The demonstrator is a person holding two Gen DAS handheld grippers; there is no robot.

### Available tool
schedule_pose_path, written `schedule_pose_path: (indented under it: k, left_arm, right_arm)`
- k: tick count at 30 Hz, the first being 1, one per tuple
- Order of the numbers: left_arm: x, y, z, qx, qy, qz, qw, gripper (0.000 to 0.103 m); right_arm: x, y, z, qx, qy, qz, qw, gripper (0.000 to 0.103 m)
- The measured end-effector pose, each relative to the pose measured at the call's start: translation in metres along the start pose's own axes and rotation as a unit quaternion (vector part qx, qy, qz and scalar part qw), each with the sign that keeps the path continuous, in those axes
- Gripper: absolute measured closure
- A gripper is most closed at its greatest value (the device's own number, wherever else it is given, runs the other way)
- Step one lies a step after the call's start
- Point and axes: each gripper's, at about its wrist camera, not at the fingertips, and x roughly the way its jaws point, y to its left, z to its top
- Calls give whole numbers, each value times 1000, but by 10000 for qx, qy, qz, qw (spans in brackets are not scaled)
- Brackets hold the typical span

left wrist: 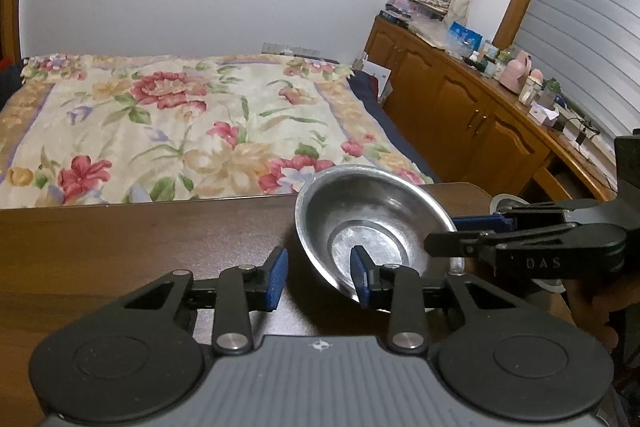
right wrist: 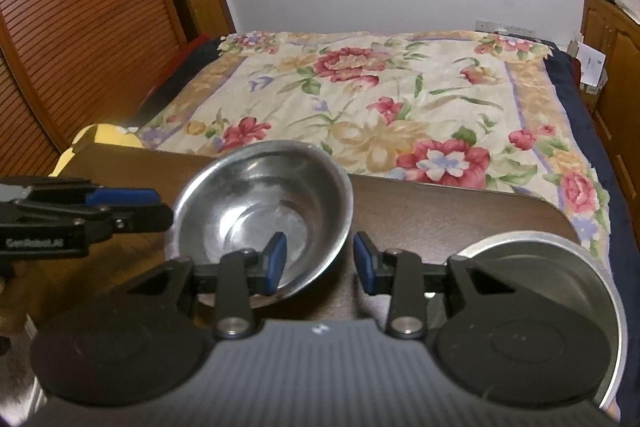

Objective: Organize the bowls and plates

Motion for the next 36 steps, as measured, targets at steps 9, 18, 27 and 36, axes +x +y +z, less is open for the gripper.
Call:
schedule_pose_path:
  k: [9,18,27,36]
  left_arm:
    - [9,12,-2,-379,223,-181,9989,82]
    - [-6,3,-2,-265,131,-97,9995,87]
    - [-38,-20,5,-11,-195,-136,9997,87]
    - [-65,-38,3,138,-386,-185,9990,87]
  right_arm:
    - [8,4,-1,-38,171,153,9997,70]
    - [3,2,0,-20,220,256,9994,83]
    - [-28,5,7,-90,-34,230,9997,83]
    - [-56,6,6,0,-220,257,9994,83]
